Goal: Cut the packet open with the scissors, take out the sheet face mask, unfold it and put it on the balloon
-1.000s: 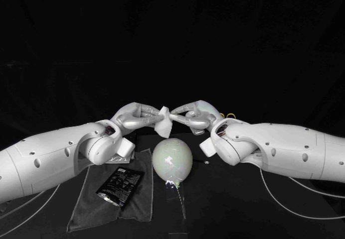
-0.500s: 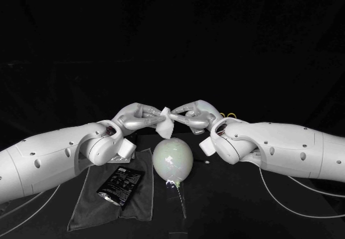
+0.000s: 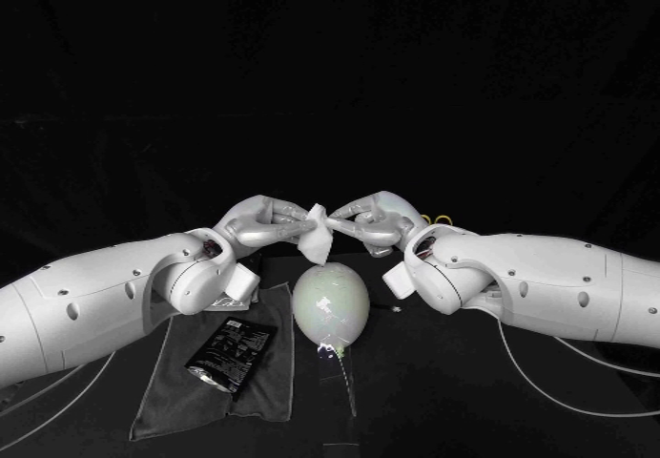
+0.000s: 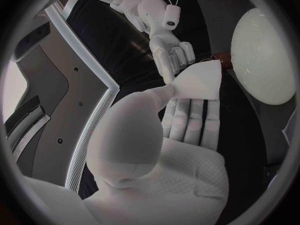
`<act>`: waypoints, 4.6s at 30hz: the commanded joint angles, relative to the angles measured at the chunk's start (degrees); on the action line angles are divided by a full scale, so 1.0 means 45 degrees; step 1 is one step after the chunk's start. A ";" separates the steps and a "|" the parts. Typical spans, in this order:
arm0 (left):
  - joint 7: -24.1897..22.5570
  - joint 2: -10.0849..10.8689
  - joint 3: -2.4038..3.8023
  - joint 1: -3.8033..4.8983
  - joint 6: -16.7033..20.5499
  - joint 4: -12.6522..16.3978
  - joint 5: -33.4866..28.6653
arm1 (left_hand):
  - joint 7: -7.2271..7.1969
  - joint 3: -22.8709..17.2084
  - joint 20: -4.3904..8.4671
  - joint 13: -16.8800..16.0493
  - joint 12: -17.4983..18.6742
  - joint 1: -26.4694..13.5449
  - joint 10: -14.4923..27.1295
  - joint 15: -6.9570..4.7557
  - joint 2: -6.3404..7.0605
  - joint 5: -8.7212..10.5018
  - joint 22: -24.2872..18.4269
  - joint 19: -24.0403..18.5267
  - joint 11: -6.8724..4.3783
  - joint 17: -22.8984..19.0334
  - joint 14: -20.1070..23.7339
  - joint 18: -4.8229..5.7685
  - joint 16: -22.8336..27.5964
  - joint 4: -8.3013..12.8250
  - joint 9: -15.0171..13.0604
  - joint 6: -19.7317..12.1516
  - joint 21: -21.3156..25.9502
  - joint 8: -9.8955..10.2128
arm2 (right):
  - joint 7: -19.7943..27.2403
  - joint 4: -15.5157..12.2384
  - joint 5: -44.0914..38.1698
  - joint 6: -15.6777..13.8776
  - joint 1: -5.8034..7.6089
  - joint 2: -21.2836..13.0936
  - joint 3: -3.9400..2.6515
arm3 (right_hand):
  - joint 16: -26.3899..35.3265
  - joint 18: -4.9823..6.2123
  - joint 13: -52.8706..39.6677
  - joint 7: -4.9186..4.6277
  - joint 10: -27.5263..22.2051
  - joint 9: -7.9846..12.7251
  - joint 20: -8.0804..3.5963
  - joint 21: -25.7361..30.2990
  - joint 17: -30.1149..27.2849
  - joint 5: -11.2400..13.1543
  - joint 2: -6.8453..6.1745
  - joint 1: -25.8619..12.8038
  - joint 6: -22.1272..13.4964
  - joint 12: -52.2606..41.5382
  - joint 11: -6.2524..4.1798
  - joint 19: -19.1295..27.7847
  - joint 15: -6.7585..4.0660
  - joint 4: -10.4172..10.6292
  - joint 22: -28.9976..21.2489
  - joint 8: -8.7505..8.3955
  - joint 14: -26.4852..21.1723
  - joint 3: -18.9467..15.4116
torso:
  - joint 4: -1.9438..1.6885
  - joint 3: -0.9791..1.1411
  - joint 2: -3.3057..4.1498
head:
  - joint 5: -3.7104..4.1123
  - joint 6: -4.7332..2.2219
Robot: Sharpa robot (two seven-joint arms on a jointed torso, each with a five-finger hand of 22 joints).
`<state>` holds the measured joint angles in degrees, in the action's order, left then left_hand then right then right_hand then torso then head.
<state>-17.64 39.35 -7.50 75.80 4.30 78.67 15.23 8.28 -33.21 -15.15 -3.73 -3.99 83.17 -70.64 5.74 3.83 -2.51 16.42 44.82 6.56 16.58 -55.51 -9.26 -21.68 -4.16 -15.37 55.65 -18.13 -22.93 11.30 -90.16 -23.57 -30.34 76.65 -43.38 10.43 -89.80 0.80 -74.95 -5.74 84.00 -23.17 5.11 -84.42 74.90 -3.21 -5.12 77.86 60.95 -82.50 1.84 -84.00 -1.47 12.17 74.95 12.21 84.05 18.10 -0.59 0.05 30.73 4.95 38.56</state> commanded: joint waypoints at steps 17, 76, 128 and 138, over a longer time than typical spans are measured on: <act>-0.0047 -0.0024 0.0022 0.0009 -0.0130 0.0029 0.0084 | -0.0094 -0.0023 0.0053 -0.0013 0.0055 -0.0032 -0.0003 -0.0009 -0.0170 -0.0057 0.0130 -0.0131 0.0023 0.0069 0.0082 -0.0011 -0.0077 0.0188 -0.1022 -0.0011 -0.0160 -0.0090 | 0.0181 -0.0085 -0.0239 0.0226 -0.0006 -0.0012 -0.0006 | -0.0044 0.0088 -0.2325 0.0099 0.0508 -0.0061 -0.0222 -0.0137 0.3355 0.0046 0.0139 0.0233 0.0145 -0.0120 -0.0183 -0.0745 -0.0207 -0.0170 0.2995 0.0195 0.1322 0.0096 | -0.0007 -0.0005 0.0009 | 0.0021 0.0070; 0.0094 0.0011 0.0020 0.0010 0.0025 -0.0077 0.0062 | -0.0040 -0.0139 0.0263 -0.0009 0.0066 -0.0417 0.0041 -0.0195 -0.0339 -0.0056 0.1009 -0.0223 -0.0022 0.0427 -0.0502 -0.0012 -0.0437 0.0678 -0.1418 -0.0106 -0.1163 -0.0043 | 0.0080 -0.0090 -0.0075 0.0262 -0.0004 -0.0411 -0.0026 | 0.0017 0.0231 -0.1497 -0.0181 -0.0148 -0.1076 -0.0335 0.0579 0.3275 0.0097 0.0227 -0.0262 -0.1487 0.1266 0.0000 -0.0378 -0.0133 -0.0858 0.2772 0.1006 0.1295 0.1850 | -0.0007 -0.0003 -0.0003 | 0.0019 0.0167; 0.0068 0.0059 0.0020 0.0009 0.0054 0.0044 -0.0170 | -0.0017 -0.0205 0.0330 -0.0008 0.0066 -0.0565 0.0044 -0.0235 -0.0378 -0.0058 0.1426 -0.0443 -0.0041 0.0492 -0.0648 0.0039 -0.0400 0.0832 -0.1580 -0.0112 -0.1594 -0.0006 | 0.0053 0.0154 -0.0239 0.1013 -0.0325 -0.0233 -0.0015 | 0.0263 0.0371 -0.0874 -0.0710 -0.0850 -0.0466 0.0269 0.1186 0.2963 0.0065 0.0105 0.0003 -0.1869 0.2055 0.0493 -0.0036 0.0367 -0.0998 0.2609 -0.0084 0.1156 0.1637 | 0.0000 -0.0001 0.0008 | 0.0034 0.0224; 0.0079 0.0078 0.0020 0.0009 0.0070 0.0067 -0.0169 | 0.0003 -0.0225 0.0341 -0.0008 0.0066 -0.0589 0.0044 -0.0238 -0.0390 -0.0057 0.1515 -0.0509 -0.0046 0.0506 -0.0657 0.0054 -0.0385 0.0866 -0.1618 -0.0115 -0.1680 0.0003 | 0.0232 0.0094 -0.0226 0.0885 -0.0327 -0.0177 -0.0016 | -0.0014 0.0237 -0.1281 -0.0426 -0.0359 -0.0480 0.0124 0.0558 0.3316 0.0089 0.0510 0.0260 -0.1186 0.1351 0.0258 -0.0386 0.0175 -0.1296 0.2802 0.0137 0.1307 0.1940 | 0.0007 -0.0003 0.0013 | 0.0056 0.0265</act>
<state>-16.76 39.75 -7.50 75.78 4.61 78.78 14.90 8.39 -34.16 -13.72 -3.73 -3.99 80.75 -70.64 4.73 2.63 -2.51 23.20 42.99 6.57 18.78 -58.15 -8.75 -23.51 -0.69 -16.56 54.92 -25.41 -22.80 11.03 -89.59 -24.14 -26.35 75.19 -44.26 10.40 -89.59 1.69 -75.13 -7.66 81.91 -25.24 6.03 -81.65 74.95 -3.00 -3.38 78.96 55.20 -76.06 3.18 -83.94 -0.28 6.55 74.93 12.63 84.03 26.58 -0.57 0.03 30.77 5.16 39.69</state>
